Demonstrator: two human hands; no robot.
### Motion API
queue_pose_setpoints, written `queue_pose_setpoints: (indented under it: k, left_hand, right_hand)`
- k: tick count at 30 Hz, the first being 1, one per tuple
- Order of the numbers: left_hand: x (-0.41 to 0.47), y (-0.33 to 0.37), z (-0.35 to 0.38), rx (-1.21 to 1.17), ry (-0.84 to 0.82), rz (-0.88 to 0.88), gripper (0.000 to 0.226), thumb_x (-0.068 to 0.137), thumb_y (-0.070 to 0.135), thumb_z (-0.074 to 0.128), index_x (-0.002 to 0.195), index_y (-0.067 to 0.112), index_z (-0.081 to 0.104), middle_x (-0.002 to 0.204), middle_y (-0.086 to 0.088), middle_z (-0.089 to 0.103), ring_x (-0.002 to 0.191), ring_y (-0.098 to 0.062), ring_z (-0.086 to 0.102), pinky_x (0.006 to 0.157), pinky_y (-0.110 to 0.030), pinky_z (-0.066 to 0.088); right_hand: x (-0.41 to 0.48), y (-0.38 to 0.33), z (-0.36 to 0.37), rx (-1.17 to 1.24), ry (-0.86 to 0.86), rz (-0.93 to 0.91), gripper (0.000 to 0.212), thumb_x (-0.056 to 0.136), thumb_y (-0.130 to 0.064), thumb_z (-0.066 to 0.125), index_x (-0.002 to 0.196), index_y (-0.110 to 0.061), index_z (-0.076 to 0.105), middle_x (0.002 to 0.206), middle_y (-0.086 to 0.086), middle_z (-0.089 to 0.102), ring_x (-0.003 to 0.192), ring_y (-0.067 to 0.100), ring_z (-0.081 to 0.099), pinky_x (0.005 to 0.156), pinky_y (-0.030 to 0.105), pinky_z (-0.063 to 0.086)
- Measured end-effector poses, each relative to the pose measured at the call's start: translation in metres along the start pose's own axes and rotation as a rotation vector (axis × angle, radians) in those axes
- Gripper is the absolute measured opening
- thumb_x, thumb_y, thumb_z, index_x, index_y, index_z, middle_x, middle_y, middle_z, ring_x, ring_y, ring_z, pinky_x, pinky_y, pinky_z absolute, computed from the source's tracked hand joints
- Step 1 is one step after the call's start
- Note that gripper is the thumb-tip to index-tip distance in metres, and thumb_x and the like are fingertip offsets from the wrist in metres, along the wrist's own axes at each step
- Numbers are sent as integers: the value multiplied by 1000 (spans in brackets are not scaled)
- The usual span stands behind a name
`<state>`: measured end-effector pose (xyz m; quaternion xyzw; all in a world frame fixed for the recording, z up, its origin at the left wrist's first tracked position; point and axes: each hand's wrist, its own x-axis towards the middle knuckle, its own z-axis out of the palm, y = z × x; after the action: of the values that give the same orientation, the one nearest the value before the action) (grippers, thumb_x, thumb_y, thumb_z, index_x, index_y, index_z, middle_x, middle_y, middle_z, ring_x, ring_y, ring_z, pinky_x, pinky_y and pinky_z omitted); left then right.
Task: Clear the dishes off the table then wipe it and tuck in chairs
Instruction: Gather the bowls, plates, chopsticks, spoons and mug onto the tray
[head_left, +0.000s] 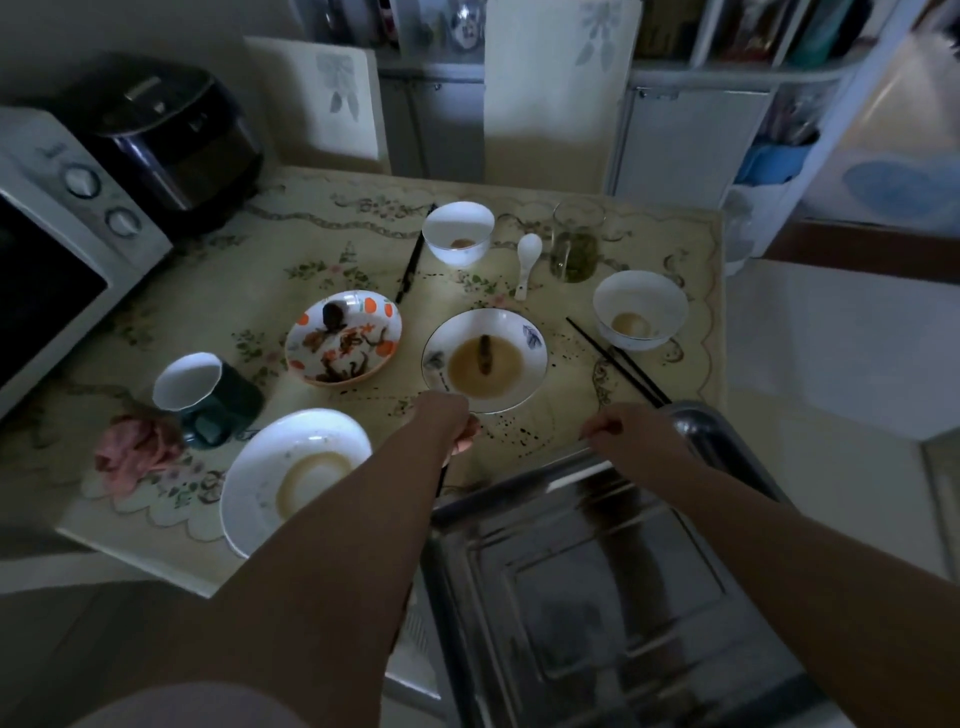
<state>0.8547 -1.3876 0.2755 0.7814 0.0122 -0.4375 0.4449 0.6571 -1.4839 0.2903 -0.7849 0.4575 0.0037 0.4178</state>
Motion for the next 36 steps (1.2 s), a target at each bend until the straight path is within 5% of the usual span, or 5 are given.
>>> queue_pose_setpoints:
  k: [6, 15, 22, 29, 36]
  left_hand:
    - [28, 2, 8, -70, 39, -50, 30, 97, -1, 36, 124, 2, 48, 79, -11, 63, 55, -15, 59, 41, -23, 52]
    - [29, 3, 4, -21, 91, 20, 34, 96, -1, 37, 129, 0, 47, 111, -23, 65, 66, -21, 65, 37, -22, 49]
    - [-27, 4, 10, 98, -41, 89, 29, 98, 5, 39, 123, -3, 52, 99, -20, 68, 71, -22, 66, 52, -30, 52]
    - [-88, -18, 37, 224, -152, 95, 22, 94, 2, 43, 106, 5, 61, 81, -11, 68, 70, -20, 65, 56, -28, 53]
    - [-129, -51, 64, 336, -199, 55, 21, 92, 0, 45, 91, 9, 63, 80, -11, 68, 73, -21, 64, 66, -30, 55]
  right_hand:
    - [9, 2, 0, 55, 19, 41, 12, 92, -14, 55, 93, -19, 66, 87, -9, 64, 86, 9, 58, 80, 25, 45]
    - [4, 13, -6, 77, 89, 6, 12, 89, -13, 58, 89, -20, 67, 88, -7, 64, 82, 9, 59, 72, 19, 43]
    - [-17, 40, -37, -65, 283, 56, 26, 88, -9, 51, 106, -19, 68, 114, 3, 65, 106, 23, 60, 92, 29, 43]
    - [-47, 71, -57, -157, 358, 54, 29, 89, -16, 52, 113, -23, 66, 112, 12, 62, 104, 35, 60, 86, 39, 49]
    - [-71, 96, -71, -124, 201, 125, 29, 91, -13, 47, 119, -6, 54, 119, 18, 57, 108, 35, 56, 85, 36, 44]
